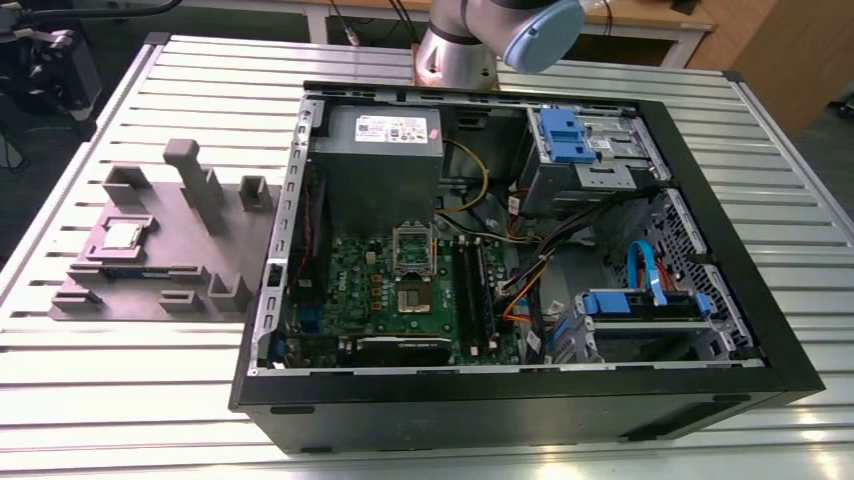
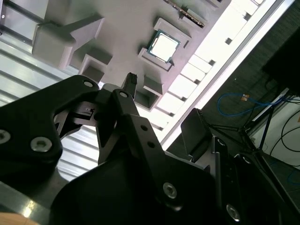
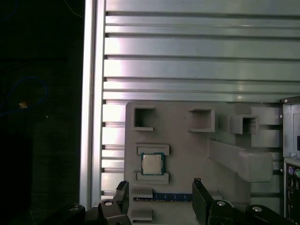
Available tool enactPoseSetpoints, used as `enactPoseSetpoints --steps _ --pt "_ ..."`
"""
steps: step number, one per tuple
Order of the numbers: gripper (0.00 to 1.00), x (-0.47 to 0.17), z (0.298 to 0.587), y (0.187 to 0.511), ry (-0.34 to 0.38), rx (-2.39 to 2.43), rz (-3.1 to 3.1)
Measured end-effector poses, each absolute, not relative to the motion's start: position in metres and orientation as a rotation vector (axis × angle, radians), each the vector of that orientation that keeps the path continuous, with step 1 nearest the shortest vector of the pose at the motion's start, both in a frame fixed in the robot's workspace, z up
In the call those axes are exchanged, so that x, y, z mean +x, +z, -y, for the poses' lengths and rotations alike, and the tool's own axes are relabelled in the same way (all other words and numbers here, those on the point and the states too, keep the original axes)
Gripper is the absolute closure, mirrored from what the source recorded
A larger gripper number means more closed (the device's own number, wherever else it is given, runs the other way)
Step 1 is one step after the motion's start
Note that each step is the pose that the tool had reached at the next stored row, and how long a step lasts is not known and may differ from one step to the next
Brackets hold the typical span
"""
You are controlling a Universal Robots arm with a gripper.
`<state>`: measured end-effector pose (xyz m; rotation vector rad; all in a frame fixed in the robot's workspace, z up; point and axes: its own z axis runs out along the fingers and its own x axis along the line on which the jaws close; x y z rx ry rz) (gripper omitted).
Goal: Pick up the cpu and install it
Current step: 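Pick up the cpu and move it towards the insertion slot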
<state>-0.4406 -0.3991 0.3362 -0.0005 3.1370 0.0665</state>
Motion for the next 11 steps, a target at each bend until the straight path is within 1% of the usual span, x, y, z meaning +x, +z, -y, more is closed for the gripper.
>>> enactPoseSetpoints --steps 11 --pt "0.35 -0.4406 0.3992 0.3304 0.066 -0.001 -3.137"
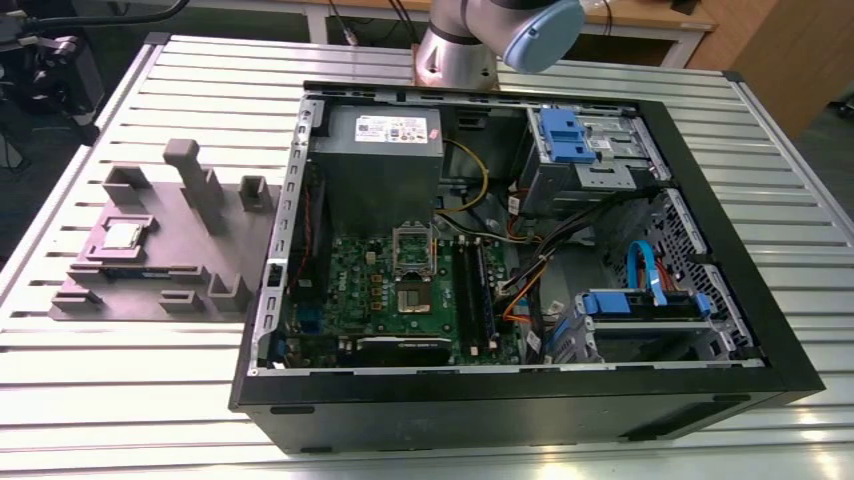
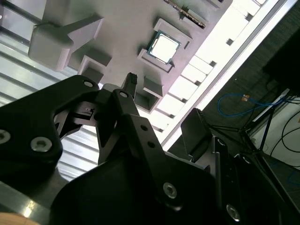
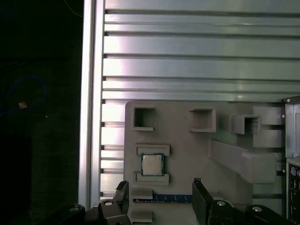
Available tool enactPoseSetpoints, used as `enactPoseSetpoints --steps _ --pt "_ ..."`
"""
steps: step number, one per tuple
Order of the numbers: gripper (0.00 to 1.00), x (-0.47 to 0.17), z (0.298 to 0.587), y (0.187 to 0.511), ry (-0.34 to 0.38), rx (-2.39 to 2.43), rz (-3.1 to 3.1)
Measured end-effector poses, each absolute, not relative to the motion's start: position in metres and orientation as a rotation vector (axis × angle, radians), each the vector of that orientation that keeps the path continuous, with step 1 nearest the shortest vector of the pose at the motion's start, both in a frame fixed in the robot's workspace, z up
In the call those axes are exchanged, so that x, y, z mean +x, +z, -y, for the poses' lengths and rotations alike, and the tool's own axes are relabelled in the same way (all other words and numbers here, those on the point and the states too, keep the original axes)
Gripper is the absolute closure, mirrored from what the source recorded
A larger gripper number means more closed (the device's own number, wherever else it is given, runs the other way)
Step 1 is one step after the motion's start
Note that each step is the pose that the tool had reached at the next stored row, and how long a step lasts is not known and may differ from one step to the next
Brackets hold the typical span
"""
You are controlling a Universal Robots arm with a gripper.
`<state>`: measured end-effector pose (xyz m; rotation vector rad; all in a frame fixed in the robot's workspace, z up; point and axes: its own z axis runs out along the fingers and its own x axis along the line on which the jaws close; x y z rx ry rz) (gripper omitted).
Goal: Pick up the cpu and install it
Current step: 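Pick up the cpu and move it towards the insertion slot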
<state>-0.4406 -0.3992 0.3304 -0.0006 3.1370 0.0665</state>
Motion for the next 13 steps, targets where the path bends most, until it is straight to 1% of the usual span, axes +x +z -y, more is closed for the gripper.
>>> enactPoseSetpoints --steps 6,13 --pt "0.35 -0.441 0.399 0.326 0.067 -0.001 -3.137" --pt "0.35 -0.442 0.399 0.314 0.064 -0.001 -3.139"
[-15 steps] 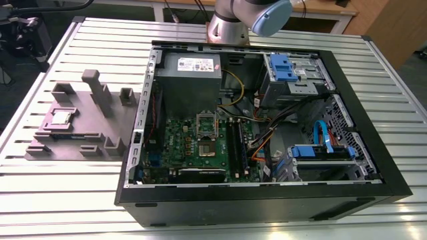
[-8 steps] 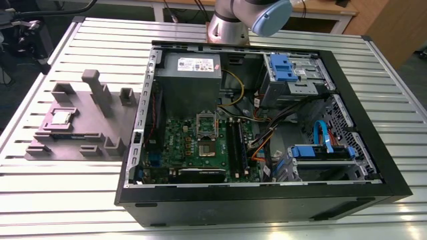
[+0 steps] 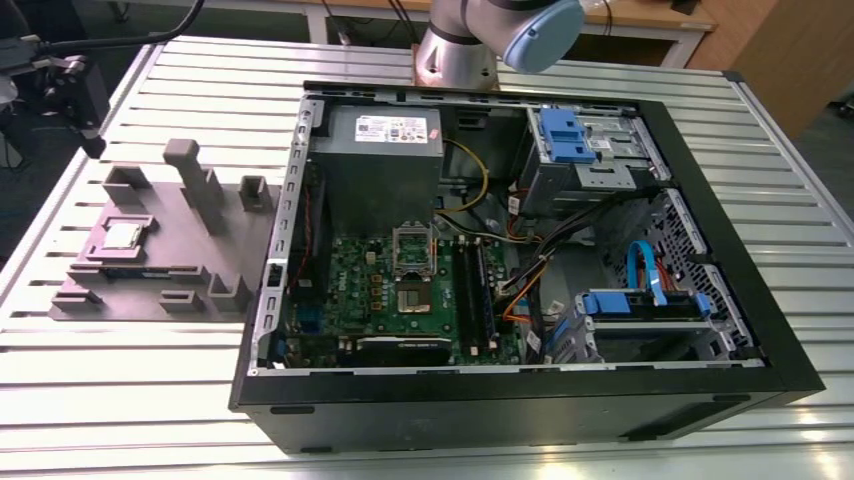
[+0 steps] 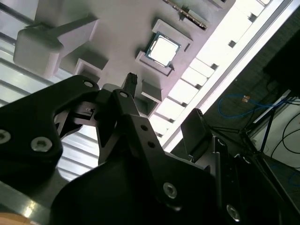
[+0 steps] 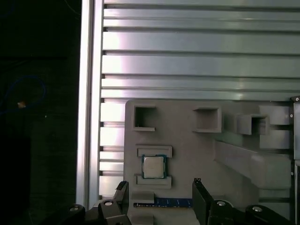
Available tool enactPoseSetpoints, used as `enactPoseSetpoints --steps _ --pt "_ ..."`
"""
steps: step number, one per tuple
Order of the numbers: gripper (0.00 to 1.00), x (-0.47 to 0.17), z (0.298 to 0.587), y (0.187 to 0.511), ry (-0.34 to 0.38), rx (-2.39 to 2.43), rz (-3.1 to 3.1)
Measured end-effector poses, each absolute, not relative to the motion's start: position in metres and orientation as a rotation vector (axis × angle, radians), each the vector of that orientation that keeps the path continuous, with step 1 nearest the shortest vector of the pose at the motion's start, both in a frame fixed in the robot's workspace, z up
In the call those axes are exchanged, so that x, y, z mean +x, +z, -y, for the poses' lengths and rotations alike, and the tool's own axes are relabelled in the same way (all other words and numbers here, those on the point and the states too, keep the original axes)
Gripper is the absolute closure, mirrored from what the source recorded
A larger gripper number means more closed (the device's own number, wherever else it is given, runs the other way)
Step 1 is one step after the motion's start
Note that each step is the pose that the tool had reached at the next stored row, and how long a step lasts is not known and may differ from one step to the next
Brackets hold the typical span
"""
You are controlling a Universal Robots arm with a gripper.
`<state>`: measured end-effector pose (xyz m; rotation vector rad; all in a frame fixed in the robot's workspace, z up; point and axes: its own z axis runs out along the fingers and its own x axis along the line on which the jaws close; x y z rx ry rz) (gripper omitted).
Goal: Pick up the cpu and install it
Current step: 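Pick up the cpu and move it towards the insertion slot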
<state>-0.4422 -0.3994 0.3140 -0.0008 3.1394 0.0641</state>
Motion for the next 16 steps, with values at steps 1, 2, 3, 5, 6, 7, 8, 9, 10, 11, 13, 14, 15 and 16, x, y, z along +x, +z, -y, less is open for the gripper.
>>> enactPoseSetpoints --steps 1,2,3,5,6,7,8,9,10,11,13,14,15,16 --pt "0.35 -0.442 0.399 0.312 0.06 -0.001 -3.139" --pt "0.35 -0.442 0.399 0.311 0.056 -0.001 -3.139" --pt "0.35 -0.442 0.399 0.309 0.054 -0.001 -3.14" --pt "0.35 -0.443 0.4 0.306 0.054 -0.002 -3.14" --pt "0.35 -0.443 0.4 0.304 0.056 -0.006 -3.14" --pt "0.35 -0.444 0.4 0.302 0.057 -0.013 -3.14" --pt "0.35 -0.444 0.4 0.3 0.057 -0.021 -3.14" --pt "0.35 -0.445 0.401 0.298 0.057 -0.026 -3.14" --pt "0.35 -0.445 0.401 0.297 0.057 -0.03 -3.14" --pt "0.35 -0.445 0.401 0.295 0.057 -0.03 -3.14" --pt "0.35 -0.446 0.401 0.291 0.057 -0.03 -3.14" --pt "0.35 -0.446 0.401 0.289 0.057 -0.03 -3.14" --pt "0.35 -0.446 0.401 0.287 0.057 -0.03 -3.14" --pt "0.35 -0.446 0.401 0.286 0.057 -0.03 -3.14"
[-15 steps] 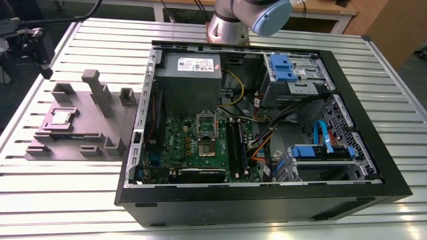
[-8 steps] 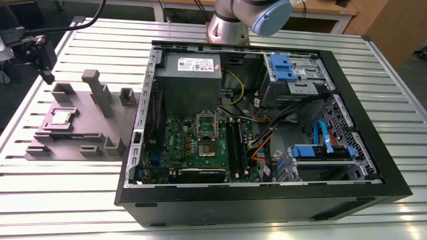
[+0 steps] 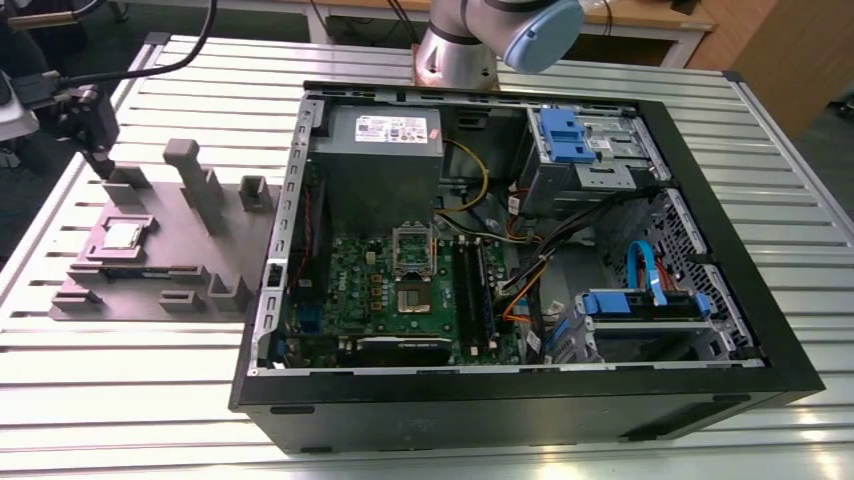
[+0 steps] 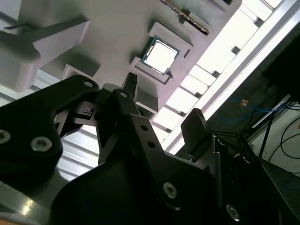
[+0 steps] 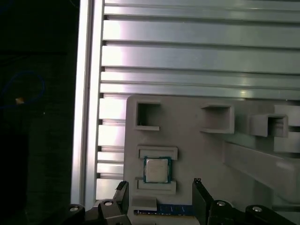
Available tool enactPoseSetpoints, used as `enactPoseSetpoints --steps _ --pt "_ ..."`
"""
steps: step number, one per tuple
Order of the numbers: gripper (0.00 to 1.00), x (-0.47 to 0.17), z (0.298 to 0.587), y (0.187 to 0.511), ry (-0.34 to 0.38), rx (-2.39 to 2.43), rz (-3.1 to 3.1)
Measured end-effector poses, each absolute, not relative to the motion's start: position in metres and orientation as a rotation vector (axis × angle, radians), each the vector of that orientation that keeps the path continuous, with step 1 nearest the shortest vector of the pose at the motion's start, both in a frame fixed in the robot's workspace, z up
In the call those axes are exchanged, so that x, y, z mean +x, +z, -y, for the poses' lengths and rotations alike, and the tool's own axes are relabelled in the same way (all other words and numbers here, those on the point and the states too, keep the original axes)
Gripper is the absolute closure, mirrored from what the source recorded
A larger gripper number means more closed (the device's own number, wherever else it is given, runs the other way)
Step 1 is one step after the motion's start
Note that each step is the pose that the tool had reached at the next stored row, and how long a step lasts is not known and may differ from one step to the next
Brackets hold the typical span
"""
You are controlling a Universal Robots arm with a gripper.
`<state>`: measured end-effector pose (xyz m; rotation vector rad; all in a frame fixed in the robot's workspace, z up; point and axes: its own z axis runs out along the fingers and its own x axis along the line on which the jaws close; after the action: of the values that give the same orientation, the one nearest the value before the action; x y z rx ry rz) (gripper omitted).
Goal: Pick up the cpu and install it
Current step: 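Pick up the cpu and move it towards the insertion slot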
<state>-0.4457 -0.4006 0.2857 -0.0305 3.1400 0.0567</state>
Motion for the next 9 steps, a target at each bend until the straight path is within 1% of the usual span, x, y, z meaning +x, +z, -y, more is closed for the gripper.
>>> enactPoseSetpoints --steps 9 --pt "0.35 -0.446 0.403 0.269 0.057 -0.031 -3.14"
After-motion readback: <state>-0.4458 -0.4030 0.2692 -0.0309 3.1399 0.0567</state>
